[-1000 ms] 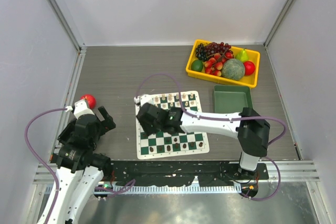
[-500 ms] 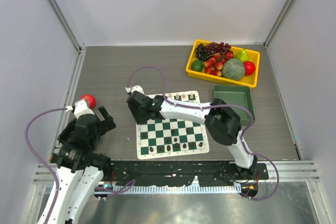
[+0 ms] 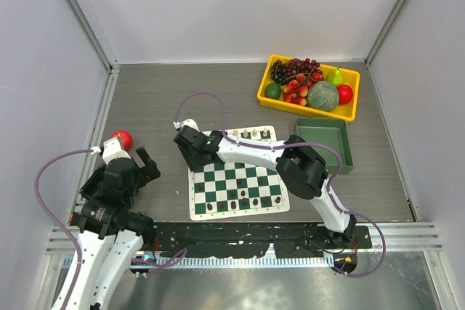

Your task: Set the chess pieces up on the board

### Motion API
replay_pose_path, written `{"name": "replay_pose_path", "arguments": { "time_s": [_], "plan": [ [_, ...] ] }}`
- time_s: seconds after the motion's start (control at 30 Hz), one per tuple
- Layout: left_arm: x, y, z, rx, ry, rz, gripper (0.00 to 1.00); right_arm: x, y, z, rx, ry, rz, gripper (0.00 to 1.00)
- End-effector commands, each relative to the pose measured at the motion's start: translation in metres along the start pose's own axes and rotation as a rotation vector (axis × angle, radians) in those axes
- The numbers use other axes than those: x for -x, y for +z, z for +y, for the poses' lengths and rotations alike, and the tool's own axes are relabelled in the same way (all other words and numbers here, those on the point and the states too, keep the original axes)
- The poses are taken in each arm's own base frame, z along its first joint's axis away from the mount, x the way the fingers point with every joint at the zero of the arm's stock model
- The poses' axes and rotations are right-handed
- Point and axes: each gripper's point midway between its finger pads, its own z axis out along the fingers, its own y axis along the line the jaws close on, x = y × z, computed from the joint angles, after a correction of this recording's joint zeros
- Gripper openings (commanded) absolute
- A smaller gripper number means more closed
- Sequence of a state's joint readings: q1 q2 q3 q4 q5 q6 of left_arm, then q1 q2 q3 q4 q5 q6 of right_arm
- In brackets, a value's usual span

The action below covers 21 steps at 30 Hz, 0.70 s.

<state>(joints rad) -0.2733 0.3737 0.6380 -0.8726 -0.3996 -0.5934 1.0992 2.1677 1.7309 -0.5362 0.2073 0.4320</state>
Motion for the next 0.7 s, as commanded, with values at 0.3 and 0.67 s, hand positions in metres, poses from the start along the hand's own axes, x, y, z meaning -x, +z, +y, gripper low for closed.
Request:
{"name": "replay_pose_path", "arguments": {
  "time_s": [0.3,0.67],
  "plan": [
    [0.004,0.002,-0.003,-0.006,-0.007,-0.014,0.99,0.017,0.008,-0.002,-0.004,-0.004,-0.019,0.31],
    [0.004,0.002,-0.002,-0.004,-0.005,-0.012,0.99,0.031,-0.039,0.005,0.026,-0.026,-0.094,0.2]
  ]
}}
